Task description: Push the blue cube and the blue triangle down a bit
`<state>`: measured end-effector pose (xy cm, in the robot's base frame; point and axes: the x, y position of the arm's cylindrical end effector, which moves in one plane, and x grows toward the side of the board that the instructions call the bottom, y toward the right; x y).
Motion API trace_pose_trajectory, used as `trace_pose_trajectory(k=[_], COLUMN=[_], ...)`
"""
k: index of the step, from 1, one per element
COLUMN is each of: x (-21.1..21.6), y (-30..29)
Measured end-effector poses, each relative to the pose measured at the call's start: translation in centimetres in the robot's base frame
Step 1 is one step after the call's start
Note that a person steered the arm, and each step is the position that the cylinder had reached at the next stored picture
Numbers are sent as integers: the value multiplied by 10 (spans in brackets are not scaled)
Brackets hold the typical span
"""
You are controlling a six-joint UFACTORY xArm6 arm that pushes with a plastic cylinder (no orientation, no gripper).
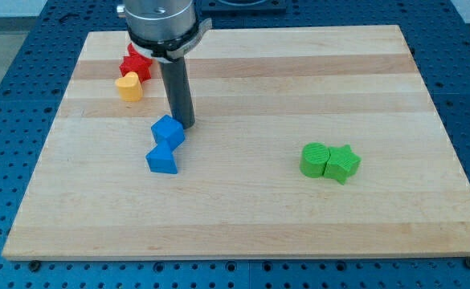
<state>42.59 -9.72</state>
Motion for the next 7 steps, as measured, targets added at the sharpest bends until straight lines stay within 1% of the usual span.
trace_pose_trajectory(k=[2,3,4,5,6,7], x=[27,30,14,-9,-3,-1], y=[-1,-1,-3,-29,-64,-57])
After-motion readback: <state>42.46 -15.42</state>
